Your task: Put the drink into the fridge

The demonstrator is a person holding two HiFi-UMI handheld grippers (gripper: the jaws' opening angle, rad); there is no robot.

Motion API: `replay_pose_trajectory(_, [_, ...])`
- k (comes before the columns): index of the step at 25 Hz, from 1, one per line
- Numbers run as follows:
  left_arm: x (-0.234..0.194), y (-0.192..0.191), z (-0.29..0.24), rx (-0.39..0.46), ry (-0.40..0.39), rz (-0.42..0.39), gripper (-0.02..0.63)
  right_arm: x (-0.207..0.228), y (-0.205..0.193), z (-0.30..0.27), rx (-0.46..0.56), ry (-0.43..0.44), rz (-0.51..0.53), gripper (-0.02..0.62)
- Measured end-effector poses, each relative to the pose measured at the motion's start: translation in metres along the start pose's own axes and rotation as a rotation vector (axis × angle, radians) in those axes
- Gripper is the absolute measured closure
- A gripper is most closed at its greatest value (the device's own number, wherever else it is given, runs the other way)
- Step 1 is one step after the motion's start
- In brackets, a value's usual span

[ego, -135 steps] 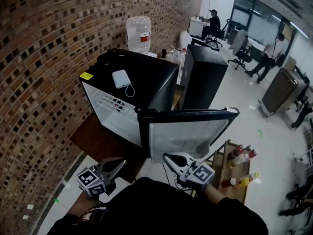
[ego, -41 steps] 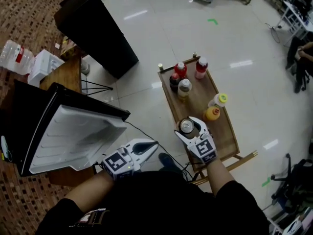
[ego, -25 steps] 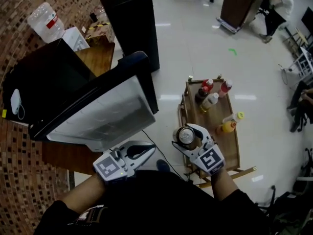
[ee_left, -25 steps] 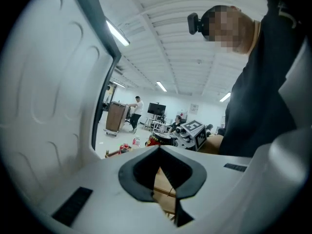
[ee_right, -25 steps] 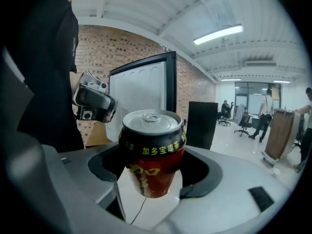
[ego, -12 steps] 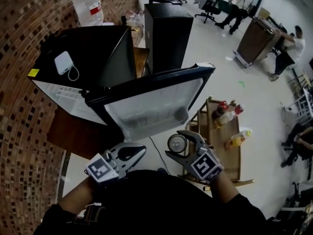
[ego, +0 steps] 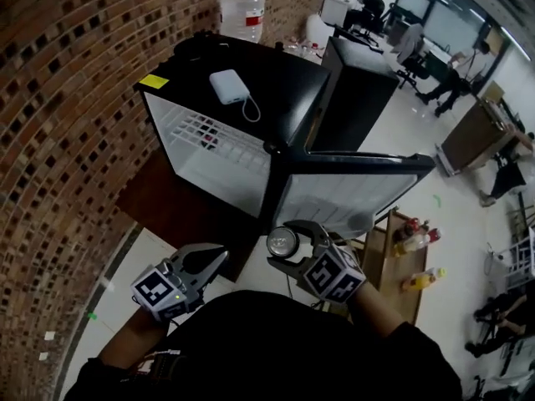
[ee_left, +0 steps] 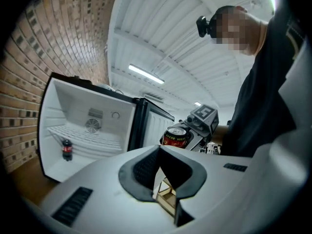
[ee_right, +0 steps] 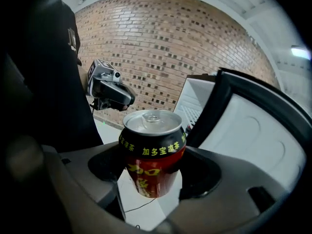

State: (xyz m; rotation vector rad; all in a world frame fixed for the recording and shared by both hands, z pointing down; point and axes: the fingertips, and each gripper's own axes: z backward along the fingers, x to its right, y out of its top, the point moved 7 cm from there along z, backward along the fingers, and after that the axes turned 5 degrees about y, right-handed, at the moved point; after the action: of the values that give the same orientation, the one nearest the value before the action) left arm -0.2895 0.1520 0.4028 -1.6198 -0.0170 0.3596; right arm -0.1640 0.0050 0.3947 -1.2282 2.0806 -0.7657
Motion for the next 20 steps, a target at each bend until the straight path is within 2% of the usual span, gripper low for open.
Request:
replay_pose_trajectory(5, [-0.028,0.003,0.057,0.026,0.114,0.000,0.606,0.001,0.046,-0.054,-0.084,0.034,0.082,0.258])
replay_pose_trajectory(10, [-0.060,0.003,0.096,0.044,0.213,-0.032,0.606,0.013,0.088,-0.102,-0.152,0.026,0.119,0.258])
replay_pose_trajectory(14, [-0.084,0.001,0.120,0.031,0.244,-0.056,0.606,0.024,0.113,-0.132,-0.212,-0.001,0.130,0.258])
replay_pose_trajectory(20, [-0.108,-0.006,0.139,0.044,0.240,-0.034,0.606,0.050,0.138,-0.172,-0.309,-0.060,0.173,0.258])
